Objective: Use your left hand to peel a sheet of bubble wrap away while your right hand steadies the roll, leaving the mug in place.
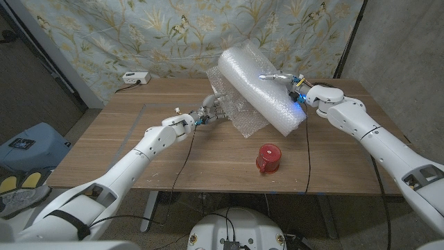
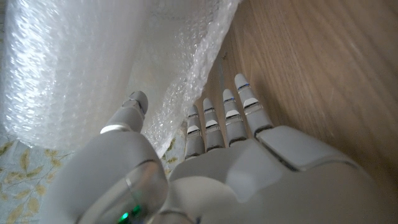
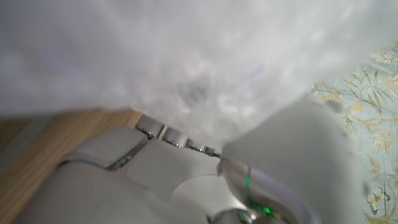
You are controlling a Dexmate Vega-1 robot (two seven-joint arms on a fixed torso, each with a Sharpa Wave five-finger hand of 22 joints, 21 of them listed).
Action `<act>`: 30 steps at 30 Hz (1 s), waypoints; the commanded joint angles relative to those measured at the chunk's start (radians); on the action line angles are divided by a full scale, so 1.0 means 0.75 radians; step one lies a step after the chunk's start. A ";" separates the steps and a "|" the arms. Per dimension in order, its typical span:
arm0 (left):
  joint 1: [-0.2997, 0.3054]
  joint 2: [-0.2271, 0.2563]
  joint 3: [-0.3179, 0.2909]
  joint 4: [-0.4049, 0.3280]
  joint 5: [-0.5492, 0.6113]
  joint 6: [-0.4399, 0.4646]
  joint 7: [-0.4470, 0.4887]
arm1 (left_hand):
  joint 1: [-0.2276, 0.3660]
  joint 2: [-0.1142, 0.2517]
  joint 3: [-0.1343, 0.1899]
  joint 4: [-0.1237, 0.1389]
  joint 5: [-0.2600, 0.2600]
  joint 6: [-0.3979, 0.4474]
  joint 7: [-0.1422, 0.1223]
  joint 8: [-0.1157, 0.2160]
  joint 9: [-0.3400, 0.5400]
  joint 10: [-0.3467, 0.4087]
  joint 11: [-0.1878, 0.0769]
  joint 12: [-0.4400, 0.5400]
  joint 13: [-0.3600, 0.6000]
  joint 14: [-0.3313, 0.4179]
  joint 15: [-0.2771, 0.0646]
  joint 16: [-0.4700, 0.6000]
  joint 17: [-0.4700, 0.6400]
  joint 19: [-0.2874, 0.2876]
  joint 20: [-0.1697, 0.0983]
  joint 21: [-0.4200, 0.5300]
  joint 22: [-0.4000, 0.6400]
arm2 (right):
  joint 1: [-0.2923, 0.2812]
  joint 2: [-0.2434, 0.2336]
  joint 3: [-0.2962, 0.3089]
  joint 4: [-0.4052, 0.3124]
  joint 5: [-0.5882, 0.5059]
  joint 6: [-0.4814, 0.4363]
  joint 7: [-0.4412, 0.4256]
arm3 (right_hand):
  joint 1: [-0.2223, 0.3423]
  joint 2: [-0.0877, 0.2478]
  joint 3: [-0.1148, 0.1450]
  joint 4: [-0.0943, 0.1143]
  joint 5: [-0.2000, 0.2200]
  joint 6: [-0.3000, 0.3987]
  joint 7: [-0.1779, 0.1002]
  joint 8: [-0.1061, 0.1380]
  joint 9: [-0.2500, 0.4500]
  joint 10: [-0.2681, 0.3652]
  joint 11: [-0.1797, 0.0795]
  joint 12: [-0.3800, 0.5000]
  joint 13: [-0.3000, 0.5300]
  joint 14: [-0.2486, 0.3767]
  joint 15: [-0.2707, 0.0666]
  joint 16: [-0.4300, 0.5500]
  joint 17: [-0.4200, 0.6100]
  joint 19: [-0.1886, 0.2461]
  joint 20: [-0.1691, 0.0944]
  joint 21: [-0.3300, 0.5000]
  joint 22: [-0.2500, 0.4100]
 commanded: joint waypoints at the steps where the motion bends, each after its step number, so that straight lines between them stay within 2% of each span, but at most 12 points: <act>1: -0.043 -0.035 0.035 0.022 0.014 0.045 -0.009 | 0.045 -0.006 -0.010 0.004 -0.003 0.040 -0.007 0.012 0.004 0.036 -0.006 0.015 0.007 0.039 -0.013 0.013 0.007 0.034 -0.002 0.015 0.006 | -0.036 0.020 0.028 -0.029 0.092 -0.030 -0.028 | 0.093 0.093 -0.006 0.007 0.004 0.012 -0.001 -0.005 0.006 0.009 -0.005 0.000 0.003 0.014 -0.043 -0.002 0.003 -0.006 -0.022 0.007 0.002; 10: -0.045 -0.041 0.038 0.017 0.018 0.072 0.017 | 0.119 -0.001 -0.035 0.012 -0.006 0.102 -0.005 0.021 0.005 0.124 -0.035 0.046 0.023 0.131 -0.046 0.037 0.011 0.110 -0.027 0.046 0.010 | -0.058 0.043 0.048 -0.018 0.174 -0.051 -0.030 | 0.096 0.097 -0.009 0.007 0.004 0.015 0.001 -0.007 0.007 0.011 -0.005 0.000 0.007 0.014 -0.043 -0.004 0.007 -0.006 -0.022 0.013 0.001; 17: -0.044 -0.040 0.035 0.013 0.017 0.086 0.030 | 0.143 0.001 -0.049 0.015 -0.008 0.129 -0.001 0.024 0.006 0.164 -0.044 0.061 0.031 0.170 -0.053 0.048 0.013 0.134 -0.036 0.058 0.012 | -0.070 0.071 0.062 0.001 0.238 -0.063 -0.037 | 0.099 0.100 -0.011 0.007 0.005 0.013 0.002 -0.011 0.007 0.010 -0.002 -0.001 0.010 0.015 -0.045 -0.008 0.009 -0.007 -0.022 0.017 0.001; 24: -0.040 -0.030 0.032 -0.002 0.018 0.105 0.052 | 0.186 0.008 -0.074 0.018 -0.009 0.196 -0.002 0.038 0.008 0.248 -0.071 0.091 0.047 0.234 -0.075 0.068 0.016 0.182 -0.055 0.081 0.015 | -0.079 0.107 0.081 0.032 0.319 -0.080 -0.034 | 0.101 0.104 -0.014 0.007 0.004 0.015 0.002 -0.013 0.008 0.014 0.003 -0.003 0.010 0.018 -0.045 -0.009 0.012 -0.009 -0.023 0.021 0.000; 25: -0.038 -0.029 0.031 -0.006 0.019 0.107 0.058 | 0.190 0.009 -0.077 0.018 -0.009 0.199 -0.003 0.038 0.008 0.260 -0.067 0.095 0.049 0.237 -0.077 0.068 0.016 0.184 -0.056 0.083 0.015 | -0.079 0.111 0.083 0.037 0.329 -0.083 -0.033 | 0.101 0.103 -0.014 0.007 0.004 0.015 0.002 -0.014 0.008 0.011 0.000 -0.005 0.010 0.019 -0.045 -0.009 0.013 -0.009 -0.023 0.022 0.000; 26: -0.038 -0.027 0.032 -0.007 0.019 0.109 0.060 | 0.197 0.012 -0.079 0.018 -0.009 0.206 -0.004 0.038 0.008 0.268 -0.078 0.098 0.052 0.248 -0.079 0.072 0.017 0.188 -0.059 0.085 0.015 | -0.081 0.116 0.085 0.043 0.340 -0.085 -0.031 | 0.101 0.106 -0.014 0.008 0.004 0.014 0.002 -0.015 0.008 0.010 0.000 -0.004 0.011 0.018 -0.044 -0.011 0.012 -0.009 -0.023 0.023 0.000; 30: -0.039 -0.025 0.030 -0.007 0.016 0.118 0.060 | 0.212 0.017 -0.085 0.018 -0.009 0.222 -0.006 0.041 0.008 0.290 -0.077 0.106 0.057 0.265 -0.084 0.078 0.018 0.200 -0.064 0.091 0.016 | -0.085 0.131 0.094 0.062 0.381 -0.097 -0.026 | 0.103 0.107 -0.015 0.007 0.004 0.015 0.002 -0.016 0.008 0.006 -0.001 -0.004 0.018 0.018 -0.045 -0.012 0.013 -0.011 -0.023 0.025 0.000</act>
